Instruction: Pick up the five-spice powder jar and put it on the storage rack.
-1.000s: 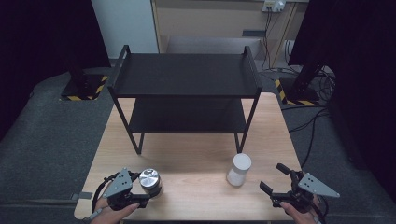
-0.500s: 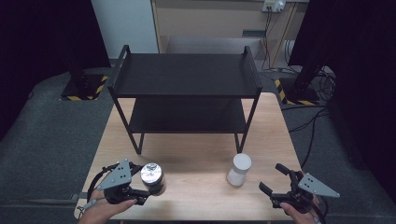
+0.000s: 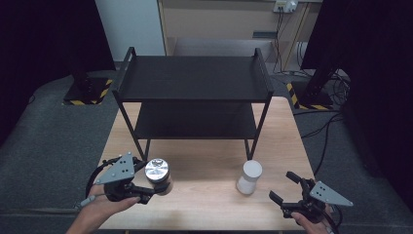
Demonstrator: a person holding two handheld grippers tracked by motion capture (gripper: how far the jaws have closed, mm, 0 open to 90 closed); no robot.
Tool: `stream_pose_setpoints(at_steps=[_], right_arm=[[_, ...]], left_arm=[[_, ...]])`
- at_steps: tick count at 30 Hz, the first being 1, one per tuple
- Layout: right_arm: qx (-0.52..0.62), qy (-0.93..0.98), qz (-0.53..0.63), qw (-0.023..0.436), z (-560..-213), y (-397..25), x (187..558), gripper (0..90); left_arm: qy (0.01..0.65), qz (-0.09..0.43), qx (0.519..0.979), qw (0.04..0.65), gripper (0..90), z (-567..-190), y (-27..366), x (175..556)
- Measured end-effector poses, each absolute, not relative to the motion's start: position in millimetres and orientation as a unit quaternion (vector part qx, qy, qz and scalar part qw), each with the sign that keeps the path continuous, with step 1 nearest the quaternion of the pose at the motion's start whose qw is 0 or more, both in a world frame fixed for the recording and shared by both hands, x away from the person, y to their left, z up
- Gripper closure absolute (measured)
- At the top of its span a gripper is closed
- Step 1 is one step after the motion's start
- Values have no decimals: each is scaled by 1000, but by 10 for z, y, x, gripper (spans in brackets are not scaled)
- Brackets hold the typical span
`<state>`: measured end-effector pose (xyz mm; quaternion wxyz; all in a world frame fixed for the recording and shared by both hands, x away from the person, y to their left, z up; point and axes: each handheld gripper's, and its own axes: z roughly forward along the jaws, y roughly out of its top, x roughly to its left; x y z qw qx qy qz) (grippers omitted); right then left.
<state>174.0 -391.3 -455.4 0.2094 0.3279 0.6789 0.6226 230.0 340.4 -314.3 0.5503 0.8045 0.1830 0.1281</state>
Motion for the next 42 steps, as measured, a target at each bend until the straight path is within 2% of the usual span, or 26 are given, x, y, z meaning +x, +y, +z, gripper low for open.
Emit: stream_pose_setpoints(at_steps=[13,42], right_arm=[[327,679,624,209,-4540,-3902,1732,27],[324,679,627,204,-4533,-3929,1729,31]], left_arm=[[165,132,809,549,299,-2700,3398,2383],[145,135,814,547,299,-2132,3322,2563]])
